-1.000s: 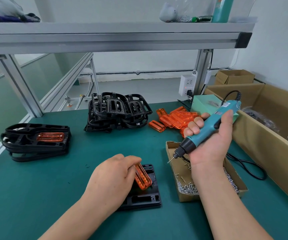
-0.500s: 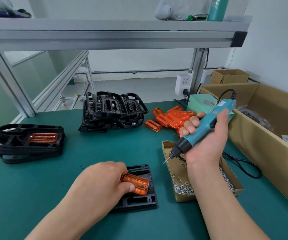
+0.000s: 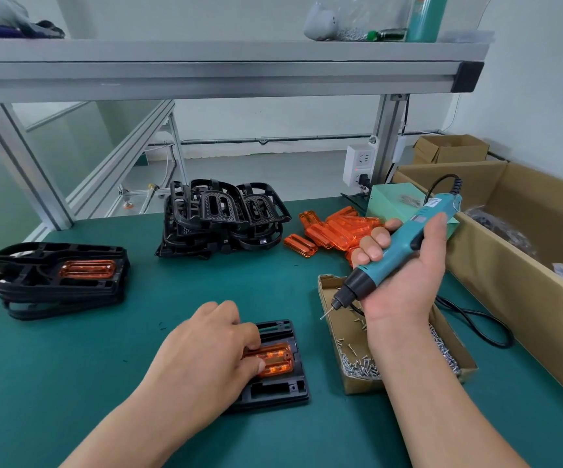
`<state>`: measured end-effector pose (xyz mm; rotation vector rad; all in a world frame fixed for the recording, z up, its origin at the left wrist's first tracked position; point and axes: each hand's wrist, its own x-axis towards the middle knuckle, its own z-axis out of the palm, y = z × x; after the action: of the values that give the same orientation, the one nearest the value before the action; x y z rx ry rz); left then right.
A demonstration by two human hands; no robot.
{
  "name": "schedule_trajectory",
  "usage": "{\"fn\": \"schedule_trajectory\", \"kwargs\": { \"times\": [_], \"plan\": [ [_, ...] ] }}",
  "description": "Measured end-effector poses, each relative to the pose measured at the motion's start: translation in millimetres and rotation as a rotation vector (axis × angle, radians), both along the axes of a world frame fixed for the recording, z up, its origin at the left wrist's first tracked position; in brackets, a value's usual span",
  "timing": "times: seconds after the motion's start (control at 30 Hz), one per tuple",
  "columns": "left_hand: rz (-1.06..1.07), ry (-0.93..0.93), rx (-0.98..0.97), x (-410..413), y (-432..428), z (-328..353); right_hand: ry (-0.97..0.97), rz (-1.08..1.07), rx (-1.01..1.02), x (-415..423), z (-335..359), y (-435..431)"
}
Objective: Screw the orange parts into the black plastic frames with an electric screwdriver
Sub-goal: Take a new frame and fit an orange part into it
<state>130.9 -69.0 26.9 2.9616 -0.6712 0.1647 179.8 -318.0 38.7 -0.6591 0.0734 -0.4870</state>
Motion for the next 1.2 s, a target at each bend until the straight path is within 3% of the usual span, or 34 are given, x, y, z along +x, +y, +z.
{"fn": "schedule_trajectory", "kwargs": {
  "times": [0.17, 0.6, 0.87, 1.0, 1.2],
  "plan": [
    [-0.073, 0.09, -0.163, 2.6, 7.7, -1.6, -0.061, 0.086, 0.115, 2.0, 4.3, -2.7],
    [-0.044, 0.199, -0.22, 9.7, 8.1, -2.3, -0.008, -0.03, 0.094, -7.4, 13.0, -8.9],
    [-0.104, 0.07, -0.234, 3.4, -17.2, 12.1, -0.065, -0.002, 0.18, 3.5, 2.6, -22.7],
    [-0.261, 0.032, -0.318, 3.8, -43.2, 23.6, -0.08, 0.004, 0.212, 4.3, 5.7, -23.1],
    [-0.478, -0.033, -0.038, 5.6, -97.4, 26.2, -0.079, -0.037, 0.22, 3.7, 8.7, -26.5]
  ]
}}
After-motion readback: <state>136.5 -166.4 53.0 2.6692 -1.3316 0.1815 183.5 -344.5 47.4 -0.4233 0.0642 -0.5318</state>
